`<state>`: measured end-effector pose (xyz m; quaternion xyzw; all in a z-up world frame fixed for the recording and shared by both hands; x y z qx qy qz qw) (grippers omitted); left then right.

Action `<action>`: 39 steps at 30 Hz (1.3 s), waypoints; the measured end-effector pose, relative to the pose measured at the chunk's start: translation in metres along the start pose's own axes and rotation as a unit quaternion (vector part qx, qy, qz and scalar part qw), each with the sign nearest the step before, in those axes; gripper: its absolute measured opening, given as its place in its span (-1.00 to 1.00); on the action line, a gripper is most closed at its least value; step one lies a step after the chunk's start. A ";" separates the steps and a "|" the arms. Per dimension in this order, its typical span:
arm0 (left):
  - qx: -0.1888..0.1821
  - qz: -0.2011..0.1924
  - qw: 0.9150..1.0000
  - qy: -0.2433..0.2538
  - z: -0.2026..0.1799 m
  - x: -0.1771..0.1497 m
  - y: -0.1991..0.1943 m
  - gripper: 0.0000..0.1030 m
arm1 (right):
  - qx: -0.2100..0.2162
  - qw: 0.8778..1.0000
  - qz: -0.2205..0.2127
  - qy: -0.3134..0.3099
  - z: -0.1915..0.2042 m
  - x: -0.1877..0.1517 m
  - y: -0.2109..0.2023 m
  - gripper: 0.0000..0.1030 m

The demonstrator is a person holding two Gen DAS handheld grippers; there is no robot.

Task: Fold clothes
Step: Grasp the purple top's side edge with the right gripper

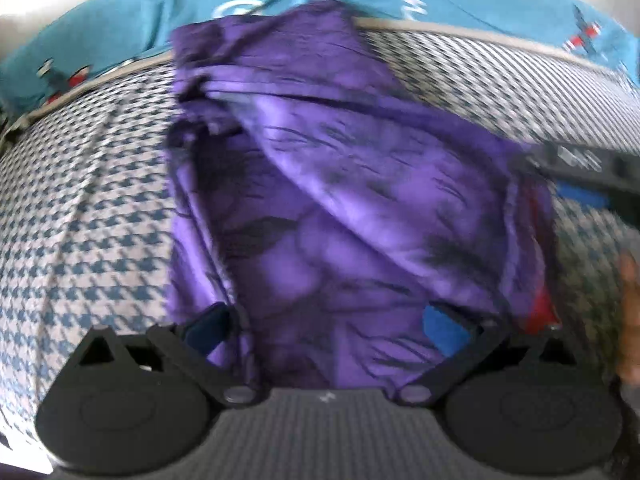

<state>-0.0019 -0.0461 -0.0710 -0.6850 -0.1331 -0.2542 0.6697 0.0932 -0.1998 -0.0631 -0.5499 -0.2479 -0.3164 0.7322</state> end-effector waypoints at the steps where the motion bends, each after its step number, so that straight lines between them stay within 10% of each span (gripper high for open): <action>1: -0.006 -0.001 1.000 0.011 -0.007 -0.002 -0.001 1.00 | -0.002 1.000 -0.001 -0.006 0.001 0.000 0.002 0.33; 5: -0.053 0.001 0.998 0.039 -0.032 -0.013 -0.006 1.00 | -0.022 0.998 -0.008 -0.054 0.007 -0.003 0.006 0.17; 7: -0.050 -0.005 0.997 0.052 -0.037 -0.018 -0.010 1.00 | -0.035 0.996 -0.013 -0.081 0.010 -0.004 0.007 -0.44; 10: -0.057 -0.006 0.997 0.044 -0.033 -0.024 -0.014 1.00 | -0.035 0.996 -0.017 -0.085 0.008 -0.003 0.007 -0.75; 21: -0.071 -0.021 0.996 -0.050 0.009 -0.027 -0.024 1.00 | -0.049 0.982 -0.145 -0.109 0.015 0.024 -0.049 -0.83; 29: -0.075 -0.039 0.989 -0.124 0.026 -0.001 -0.020 1.00 | -0.014 0.984 -0.157 -0.088 0.017 0.034 -0.059 -0.83; 39: -0.097 -0.032 0.993 -0.065 -0.021 -0.003 -0.017 1.00 | 0.027 0.980 -0.180 -0.080 0.025 0.046 -0.075 -0.83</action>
Point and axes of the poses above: each gripper's, at about its wrist camera, not at the fingertips, and y roughly the way its jaws point, z to its left, x to its top, the point moved 7 cm from there along y, roughly the way its jaws point, and after that the axes turned 1 degree about x, right-handed, at the moved point
